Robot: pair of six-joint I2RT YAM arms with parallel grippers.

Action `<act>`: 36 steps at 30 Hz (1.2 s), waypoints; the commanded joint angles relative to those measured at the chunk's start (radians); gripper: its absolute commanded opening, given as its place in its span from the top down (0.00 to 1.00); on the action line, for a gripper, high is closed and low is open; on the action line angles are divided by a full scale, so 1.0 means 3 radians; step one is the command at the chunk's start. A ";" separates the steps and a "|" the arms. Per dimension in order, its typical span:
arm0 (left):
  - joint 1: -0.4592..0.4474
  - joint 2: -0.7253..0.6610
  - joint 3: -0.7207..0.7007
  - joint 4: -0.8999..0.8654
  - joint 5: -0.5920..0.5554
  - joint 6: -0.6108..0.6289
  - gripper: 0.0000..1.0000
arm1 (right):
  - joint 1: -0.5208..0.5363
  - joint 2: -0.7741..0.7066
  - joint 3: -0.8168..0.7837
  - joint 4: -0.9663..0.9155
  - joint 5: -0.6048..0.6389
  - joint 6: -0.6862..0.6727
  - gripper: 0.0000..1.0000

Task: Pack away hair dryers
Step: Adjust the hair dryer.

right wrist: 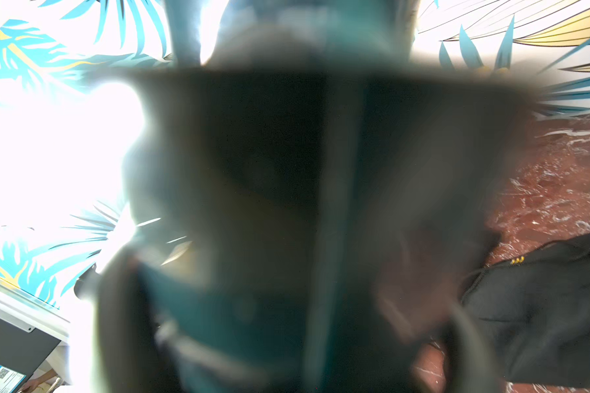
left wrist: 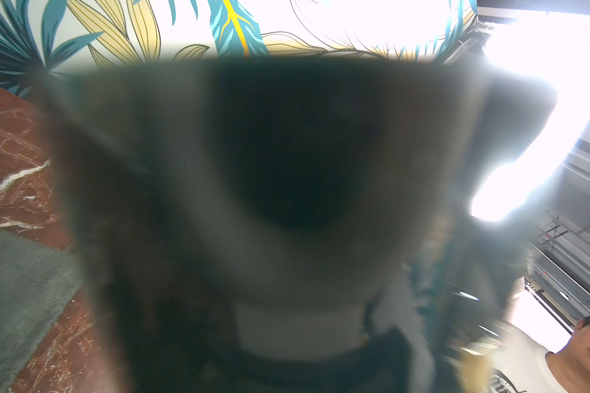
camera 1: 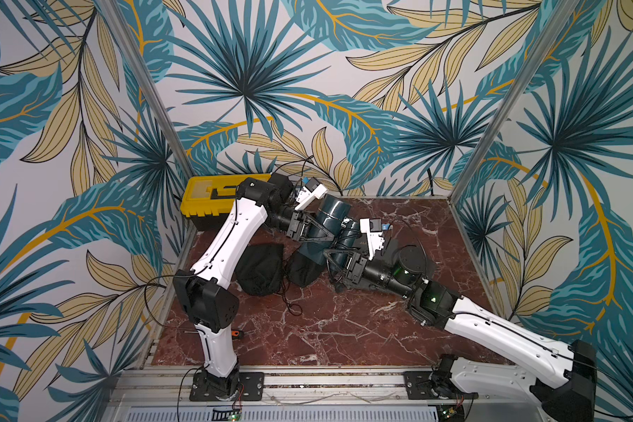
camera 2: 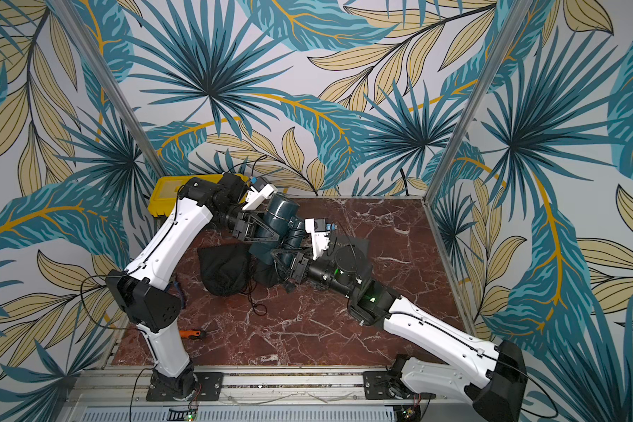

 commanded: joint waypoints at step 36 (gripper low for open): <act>0.0076 -0.0073 -0.0171 -0.0009 0.0377 -0.0145 0.78 | 0.0069 0.0078 -0.0144 0.0559 0.0100 0.0111 1.00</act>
